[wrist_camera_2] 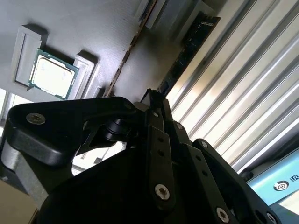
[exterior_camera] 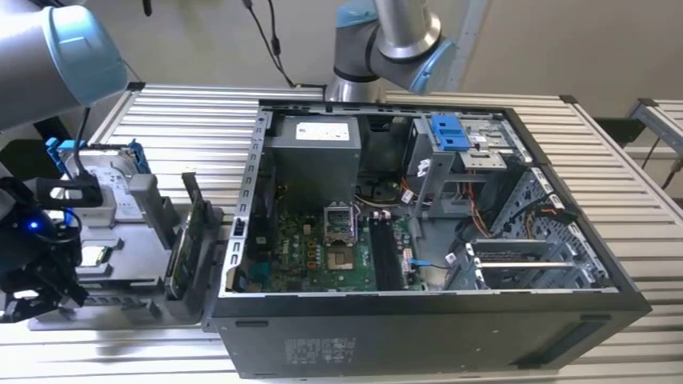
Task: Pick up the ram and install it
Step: 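Pick up the ram and move it above insertion slot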
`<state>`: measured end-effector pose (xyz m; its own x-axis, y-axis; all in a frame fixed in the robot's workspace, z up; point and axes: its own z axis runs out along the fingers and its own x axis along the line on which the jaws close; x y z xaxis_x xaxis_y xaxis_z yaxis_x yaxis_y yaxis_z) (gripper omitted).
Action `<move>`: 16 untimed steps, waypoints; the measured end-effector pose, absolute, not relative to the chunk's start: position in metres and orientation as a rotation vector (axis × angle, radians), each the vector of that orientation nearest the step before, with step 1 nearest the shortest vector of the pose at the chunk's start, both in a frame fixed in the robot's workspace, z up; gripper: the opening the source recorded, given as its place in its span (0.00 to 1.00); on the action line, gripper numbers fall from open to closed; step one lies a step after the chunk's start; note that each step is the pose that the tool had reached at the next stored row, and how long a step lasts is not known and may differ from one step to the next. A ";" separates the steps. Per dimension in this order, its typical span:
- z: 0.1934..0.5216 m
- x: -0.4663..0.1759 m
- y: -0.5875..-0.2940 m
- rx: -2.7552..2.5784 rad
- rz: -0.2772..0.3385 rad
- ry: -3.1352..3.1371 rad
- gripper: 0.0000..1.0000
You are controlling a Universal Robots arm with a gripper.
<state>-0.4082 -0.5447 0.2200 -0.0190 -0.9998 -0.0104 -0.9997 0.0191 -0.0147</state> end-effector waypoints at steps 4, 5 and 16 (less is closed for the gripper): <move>0.221 -0.408 -0.545 -2.189 -0.007 2.231 0.14; 0.221 -0.408 -0.545 -2.189 -0.008 2.231 0.14; 0.226 -0.409 -0.545 -2.190 -0.010 2.232 0.14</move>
